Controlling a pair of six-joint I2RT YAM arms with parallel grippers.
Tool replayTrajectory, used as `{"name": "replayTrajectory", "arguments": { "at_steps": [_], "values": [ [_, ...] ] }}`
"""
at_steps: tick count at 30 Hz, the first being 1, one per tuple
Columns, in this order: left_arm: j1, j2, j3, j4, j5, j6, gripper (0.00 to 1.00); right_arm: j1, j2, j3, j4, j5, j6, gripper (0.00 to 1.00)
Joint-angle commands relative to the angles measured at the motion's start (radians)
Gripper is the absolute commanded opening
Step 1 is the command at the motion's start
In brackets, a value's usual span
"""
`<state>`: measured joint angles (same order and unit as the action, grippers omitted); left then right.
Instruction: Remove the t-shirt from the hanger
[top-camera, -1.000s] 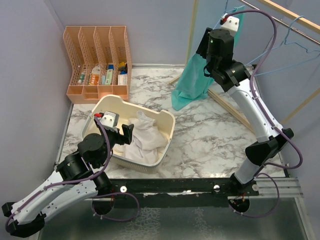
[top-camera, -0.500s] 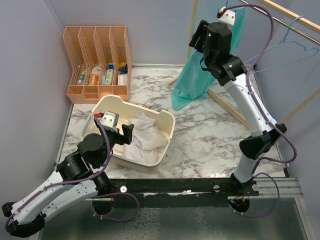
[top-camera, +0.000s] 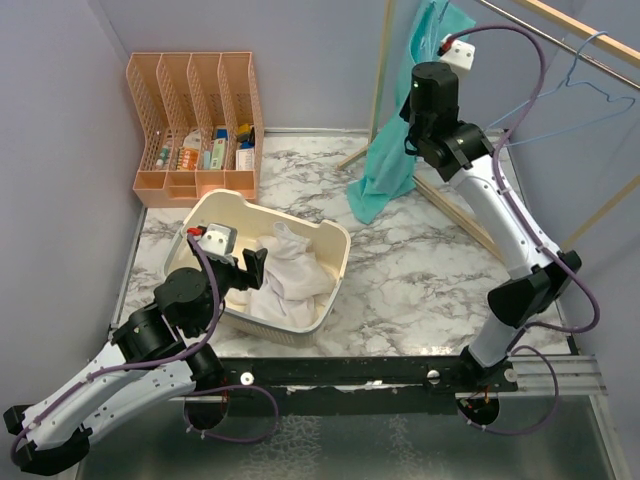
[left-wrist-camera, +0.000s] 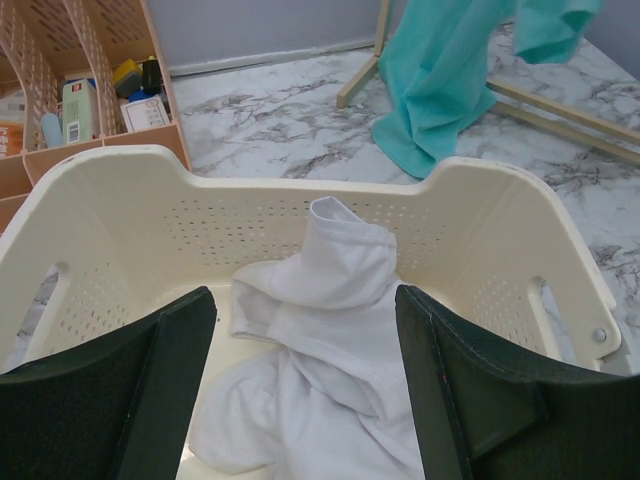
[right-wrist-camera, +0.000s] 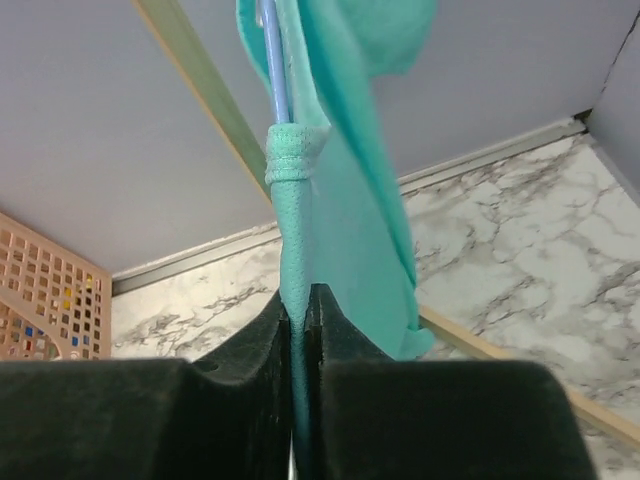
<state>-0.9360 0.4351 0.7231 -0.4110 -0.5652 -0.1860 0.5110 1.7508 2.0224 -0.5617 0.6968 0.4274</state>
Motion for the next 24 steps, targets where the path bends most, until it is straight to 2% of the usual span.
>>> {"name": "replayTrajectory", "arguments": {
  "at_steps": [1,8,13,16,19,24],
  "values": [
    [0.003,0.008,-0.010,0.032,0.014,0.006,0.75,0.001,-0.119,-0.076,0.117,0.092,-0.071,0.01],
    [0.003,0.022,-0.008,0.031,0.019,0.005,0.75,0.001,-0.206,-0.212,0.347,0.080,-0.217,0.01],
    [0.003,0.018,-0.008,0.026,0.018,0.006,0.75,0.001,-0.231,-0.234,0.443,0.082,-0.271,0.01],
    [0.003,0.014,-0.008,0.028,0.018,0.006,0.75,0.001,-0.242,-0.218,0.422,0.054,-0.260,0.01],
    [0.003,0.015,-0.010,0.031,0.023,0.008,0.75,0.001,-0.265,-0.194,0.309,-0.008,-0.205,0.01],
    [0.003,0.023,-0.011,0.039,0.037,0.013,0.75,0.001,-0.379,-0.266,0.252,-0.121,-0.171,0.01]
  ]
}}
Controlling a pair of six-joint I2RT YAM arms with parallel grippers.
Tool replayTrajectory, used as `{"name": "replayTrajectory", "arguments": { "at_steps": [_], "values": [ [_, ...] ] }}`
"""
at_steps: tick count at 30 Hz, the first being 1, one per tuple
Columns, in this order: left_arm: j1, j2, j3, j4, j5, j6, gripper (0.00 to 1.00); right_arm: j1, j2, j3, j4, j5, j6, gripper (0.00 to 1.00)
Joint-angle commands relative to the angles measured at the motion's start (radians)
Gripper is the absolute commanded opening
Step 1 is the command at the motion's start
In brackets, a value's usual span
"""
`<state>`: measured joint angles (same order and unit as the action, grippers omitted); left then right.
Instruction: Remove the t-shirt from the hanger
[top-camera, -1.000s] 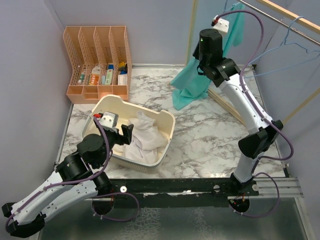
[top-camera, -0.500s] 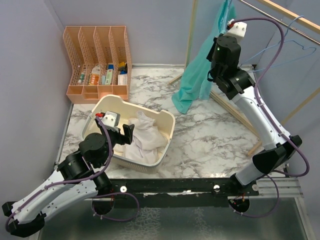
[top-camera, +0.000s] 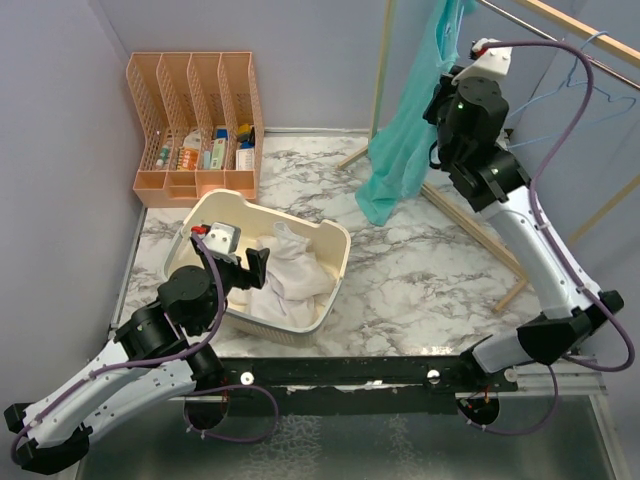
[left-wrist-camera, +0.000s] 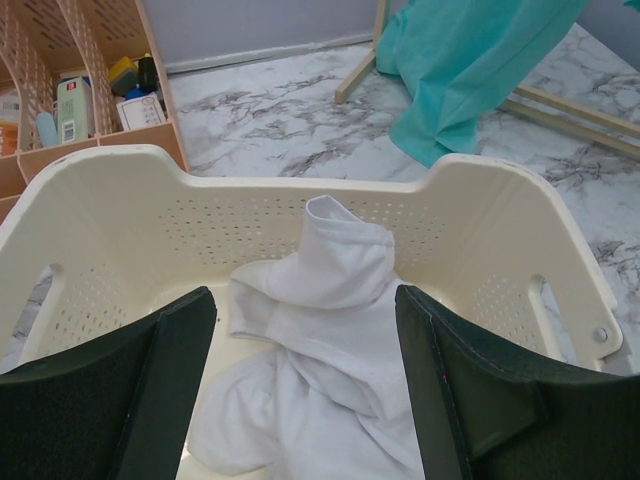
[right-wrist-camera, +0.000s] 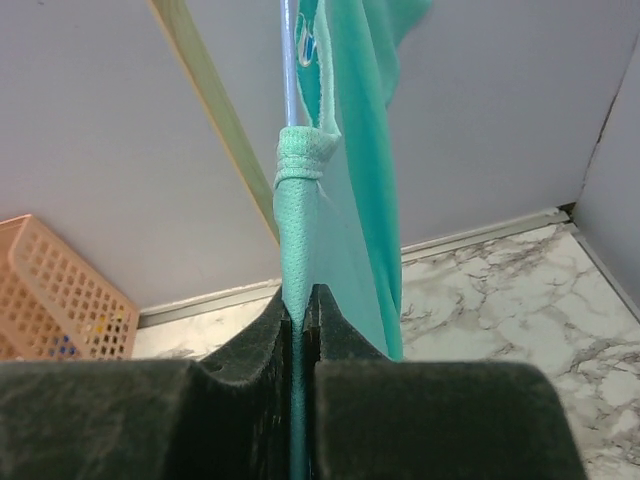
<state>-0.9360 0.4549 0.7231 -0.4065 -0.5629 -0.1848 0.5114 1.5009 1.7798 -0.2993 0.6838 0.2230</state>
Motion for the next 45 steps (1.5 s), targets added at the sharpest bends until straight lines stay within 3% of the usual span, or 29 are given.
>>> {"name": "replayTrajectory", "arguments": {
  "at_steps": [1,4,7,14,19,25,27,28,29,30,32,35,40,45],
  "values": [
    [0.003,0.006,-0.012,0.038,0.042,0.014,0.75,0.001,-0.151,-0.033,-0.025,-0.134,0.032,0.01],
    [0.003,0.016,-0.011,0.048,0.077,0.028,0.83,0.001,-0.213,-0.064,-0.055,-0.283,0.007,0.01],
    [0.003,0.026,-0.007,0.066,0.148,0.044,0.98,0.001,-0.290,-0.112,-0.089,-0.463,-0.023,0.01],
    [0.003,0.078,0.016,0.175,0.408,0.070,0.97,0.001,-0.425,-0.101,-0.357,-0.853,-0.052,0.01],
    [0.003,0.195,0.151,0.212,0.561,0.102,0.61,0.001,-0.529,-0.097,-0.546,-0.941,-0.059,0.01],
    [0.003,0.370,0.416,0.192,0.692,0.178,0.49,0.001,-0.635,-0.116,-0.729,-0.952,-0.062,0.01],
    [0.003,0.430,0.492,0.202,0.742,0.200,0.13,0.001,-0.667,-0.137,-0.764,-0.952,-0.058,0.01],
    [0.003,0.517,0.605,0.212,0.808,0.224,0.07,0.001,-0.710,-0.185,-0.797,-0.958,-0.054,0.01],
    [0.003,0.546,0.642,0.214,0.825,0.232,0.29,0.001,-0.727,-0.207,-0.805,-0.968,-0.056,0.02],
    [0.003,0.579,0.682,0.213,0.841,0.239,0.57,0.001,-0.744,-0.226,-0.808,-0.981,-0.056,0.02],
    [0.003,0.633,0.738,0.211,0.872,0.264,0.81,0.001,-0.777,-0.271,-0.810,-1.014,-0.056,0.03],
    [0.004,0.710,0.829,0.179,0.938,0.314,0.87,0.001,-0.824,-0.331,-0.817,-1.068,-0.059,0.05],
    [0.007,0.825,0.965,0.062,1.125,0.387,0.86,0.001,-0.873,-0.357,-0.834,-1.097,-0.068,0.05],
    [0.029,0.866,0.969,0.044,1.327,0.397,0.84,0.001,-0.911,-0.350,-0.837,-1.107,-0.071,0.06]
  ]
}}
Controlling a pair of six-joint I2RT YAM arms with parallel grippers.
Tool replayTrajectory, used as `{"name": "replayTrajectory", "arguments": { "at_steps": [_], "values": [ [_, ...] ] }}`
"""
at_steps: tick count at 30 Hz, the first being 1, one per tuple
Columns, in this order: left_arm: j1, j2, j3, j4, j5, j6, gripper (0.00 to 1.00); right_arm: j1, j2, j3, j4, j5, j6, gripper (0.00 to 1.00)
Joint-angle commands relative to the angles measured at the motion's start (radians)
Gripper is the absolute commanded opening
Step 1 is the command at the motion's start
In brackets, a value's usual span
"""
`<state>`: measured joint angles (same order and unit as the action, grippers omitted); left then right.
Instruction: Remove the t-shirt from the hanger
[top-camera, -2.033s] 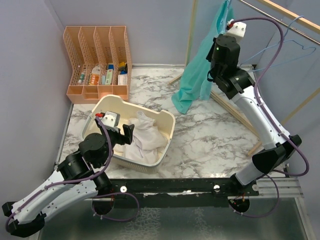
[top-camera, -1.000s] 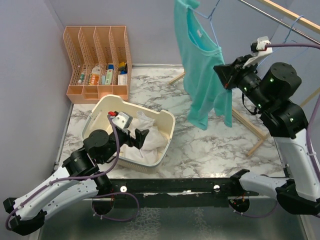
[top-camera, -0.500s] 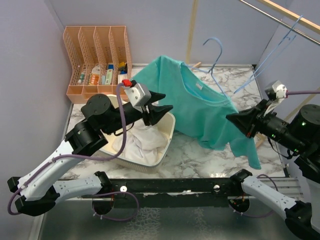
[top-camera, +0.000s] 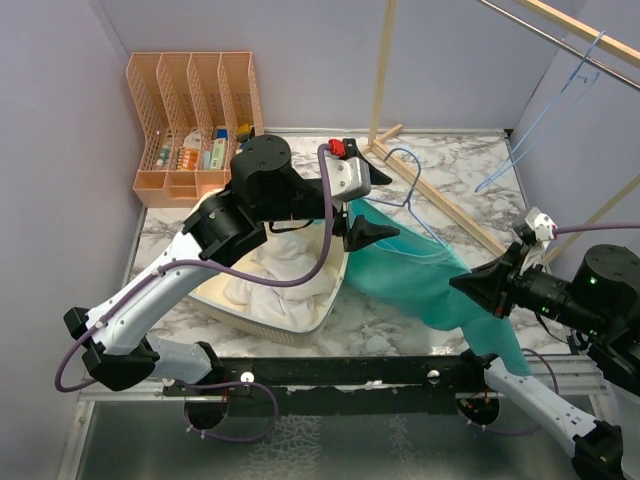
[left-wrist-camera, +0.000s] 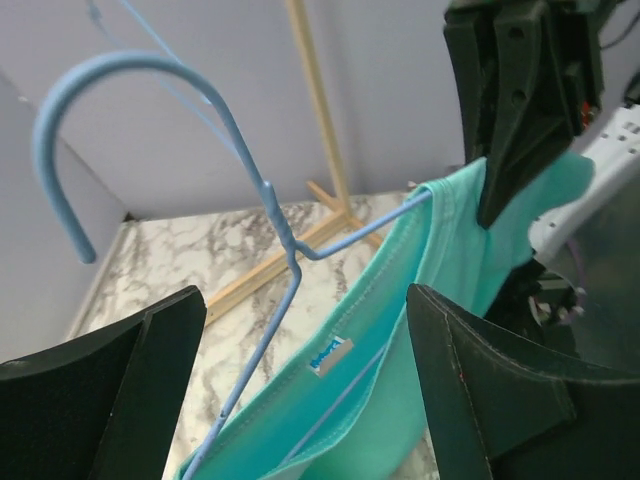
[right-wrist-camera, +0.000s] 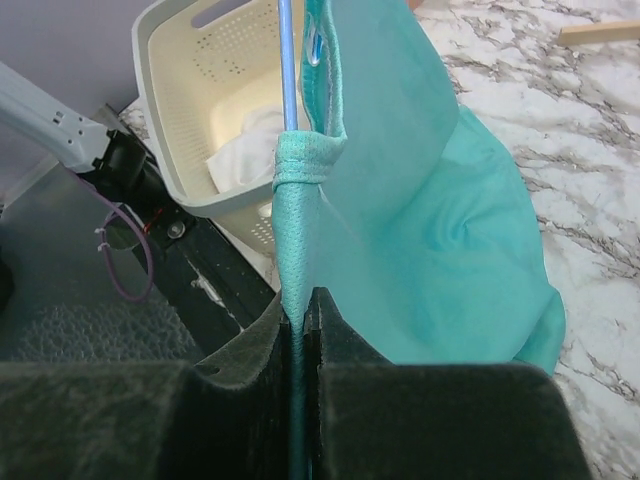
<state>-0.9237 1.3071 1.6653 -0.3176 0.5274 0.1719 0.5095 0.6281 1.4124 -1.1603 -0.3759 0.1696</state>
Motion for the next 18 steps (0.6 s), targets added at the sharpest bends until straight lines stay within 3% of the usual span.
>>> {"name": "replayTrajectory", "arguments": {
  "at_steps": [1,5,10,18],
  "values": [
    [0.021,0.019,0.026,-0.043,0.271,0.035,0.83,0.003,-0.042,0.017,0.020,-0.045,-0.020,0.06],
    [0.068,0.027,-0.006,0.047,0.419,-0.036,0.78,0.003,-0.058,0.009,0.018,-0.036,-0.021,0.06],
    [0.175,0.059,-0.081,0.338,0.597,-0.297,0.75,0.003,-0.071,-0.008,0.019,-0.043,-0.015,0.06],
    [0.209,0.237,0.001,0.552,0.748,-0.599,0.70,0.003,-0.081,-0.018,0.035,-0.048,-0.004,0.06]
  ]
}}
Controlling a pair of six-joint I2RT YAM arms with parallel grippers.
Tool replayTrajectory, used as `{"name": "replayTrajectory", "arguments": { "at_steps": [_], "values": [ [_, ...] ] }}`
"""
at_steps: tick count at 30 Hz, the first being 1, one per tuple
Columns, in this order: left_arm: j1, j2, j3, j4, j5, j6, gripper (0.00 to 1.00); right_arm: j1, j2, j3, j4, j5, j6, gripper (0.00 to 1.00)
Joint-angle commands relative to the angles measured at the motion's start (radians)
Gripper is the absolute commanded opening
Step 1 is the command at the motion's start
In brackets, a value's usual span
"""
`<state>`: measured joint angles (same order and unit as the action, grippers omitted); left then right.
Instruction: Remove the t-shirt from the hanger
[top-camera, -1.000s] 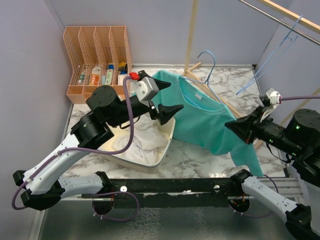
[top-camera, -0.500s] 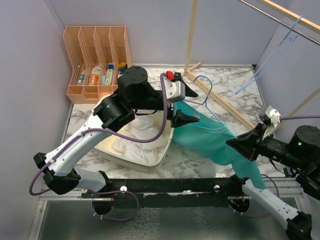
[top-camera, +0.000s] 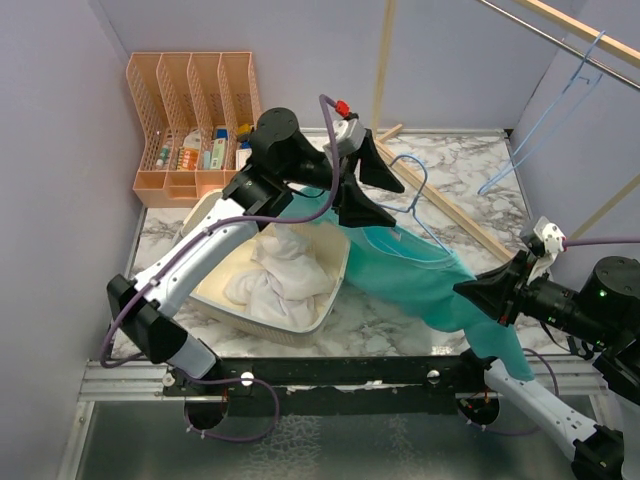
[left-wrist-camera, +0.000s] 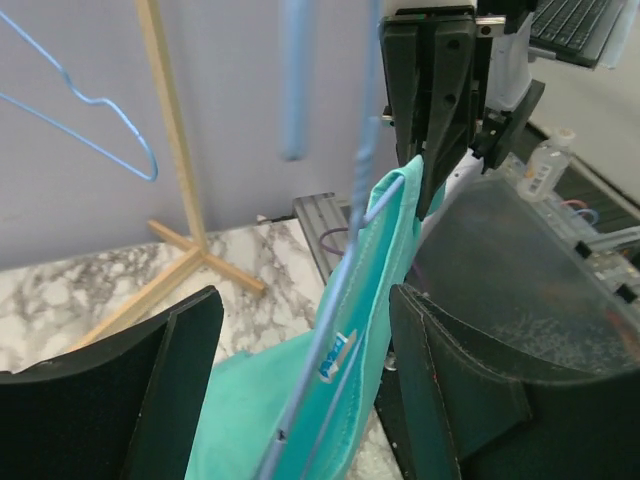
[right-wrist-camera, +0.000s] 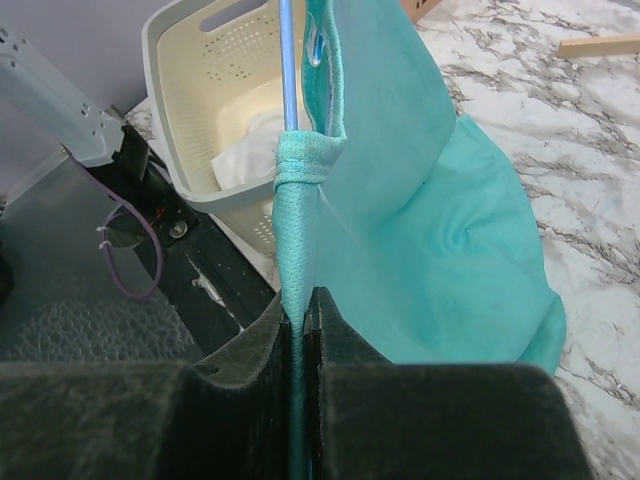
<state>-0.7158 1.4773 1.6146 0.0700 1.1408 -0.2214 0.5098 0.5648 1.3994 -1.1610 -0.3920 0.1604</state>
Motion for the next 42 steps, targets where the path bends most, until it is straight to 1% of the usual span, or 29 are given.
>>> {"name": "replayTrajectory", "arguments": {
  "at_steps": [1,4,5,6,7,8,9,10,11,17,19,20,22,23,24,26,28,31,33,36,37,38,40,41,42],
  "values": [
    [0.002,0.076,0.055,0.184,0.141,-0.226,0.68,0.003,-0.016,-0.006,0.039,-0.030,0.007,0.06],
    [0.001,0.074,0.056,0.161,0.130,-0.204,0.66,0.003,-0.013,-0.006,0.044,-0.027,0.008,0.06],
    [0.001,0.071,0.062,0.125,0.120,-0.171,0.62,0.003,-0.013,-0.008,0.047,-0.025,0.009,0.06],
    [0.001,0.069,0.070,0.082,0.109,-0.139,0.55,0.003,-0.011,-0.008,0.049,-0.023,0.010,0.06],
    [0.001,0.069,0.075,0.054,0.100,-0.116,0.47,0.003,-0.011,-0.011,0.052,-0.023,0.011,0.06],
    [0.002,0.069,0.075,0.037,0.096,-0.106,0.35,0.003,-0.010,-0.013,0.054,-0.021,0.011,0.06],
    [0.001,0.069,0.078,0.025,0.097,-0.096,0.20,0.003,-0.010,-0.014,0.056,-0.017,0.011,0.06],
    [0.001,0.068,0.080,0.013,0.099,-0.088,0.03,0.003,-0.010,-0.015,0.057,-0.013,0.013,0.06],
    [0.002,0.066,0.080,0.006,0.097,-0.082,0.00,0.003,-0.009,-0.016,0.057,-0.006,0.014,0.06],
    [0.011,0.039,0.054,0.009,0.086,-0.050,0.00,0.003,-0.013,-0.033,0.065,0.033,0.022,0.06],
    [0.017,0.040,0.049,0.028,0.086,-0.059,0.00,0.003,-0.015,-0.037,0.064,0.039,0.026,0.09],
    [0.021,0.042,0.048,0.043,0.085,-0.070,0.00,0.003,-0.018,-0.040,0.063,0.044,0.031,0.12],
    [0.032,0.047,0.048,0.086,0.085,-0.097,0.00,0.003,-0.029,-0.041,0.061,0.065,0.042,0.27],
    [0.039,0.051,0.054,0.103,0.085,-0.110,0.00,0.003,-0.036,-0.040,0.056,0.080,0.050,0.34],
    [0.046,0.056,0.063,0.111,0.085,-0.116,0.00,0.002,-0.046,-0.038,0.051,0.097,0.059,0.45],
    [0.065,0.065,0.092,0.112,0.084,-0.122,0.00,0.003,-0.070,-0.034,0.041,0.129,0.079,0.59],
    [0.088,0.069,0.117,0.113,0.082,-0.128,0.00,0.003,-0.097,-0.029,0.031,0.154,0.095,0.67],
    [0.126,0.069,0.142,0.128,0.086,-0.145,0.00,0.002,-0.127,-0.022,-0.002,0.208,0.108,0.69],
    [0.146,0.063,0.142,0.164,0.094,-0.177,0.00,0.001,-0.134,-0.022,-0.010,0.234,0.113,0.66],
    [0.162,0.044,0.127,0.211,0.101,-0.212,0.00,0.002,-0.135,-0.040,-0.005,0.242,0.113,0.54],
    [0.165,0.037,0.121,0.222,0.102,-0.217,0.00,0.002,-0.133,-0.048,-0.001,0.244,0.113,0.46],
    [0.164,0.031,0.115,0.229,0.102,-0.218,0.00,0.002,-0.128,-0.054,0.005,0.252,0.116,0.35],
    [0.169,0.018,0.103,0.235,0.097,-0.216,0.00,0.003,-0.125,-0.069,0.021,0.295,0.132,0.11],
    [0.170,0.013,0.097,0.235,0.095,-0.216,0.00,0.002,-0.124,-0.075,0.027,0.336,0.150,0.03],
    [0.173,0.008,0.091,0.236,0.093,-0.217,0.00,0.002,-0.123,-0.081,0.031,0.389,0.170,0.01]
  ]
}}
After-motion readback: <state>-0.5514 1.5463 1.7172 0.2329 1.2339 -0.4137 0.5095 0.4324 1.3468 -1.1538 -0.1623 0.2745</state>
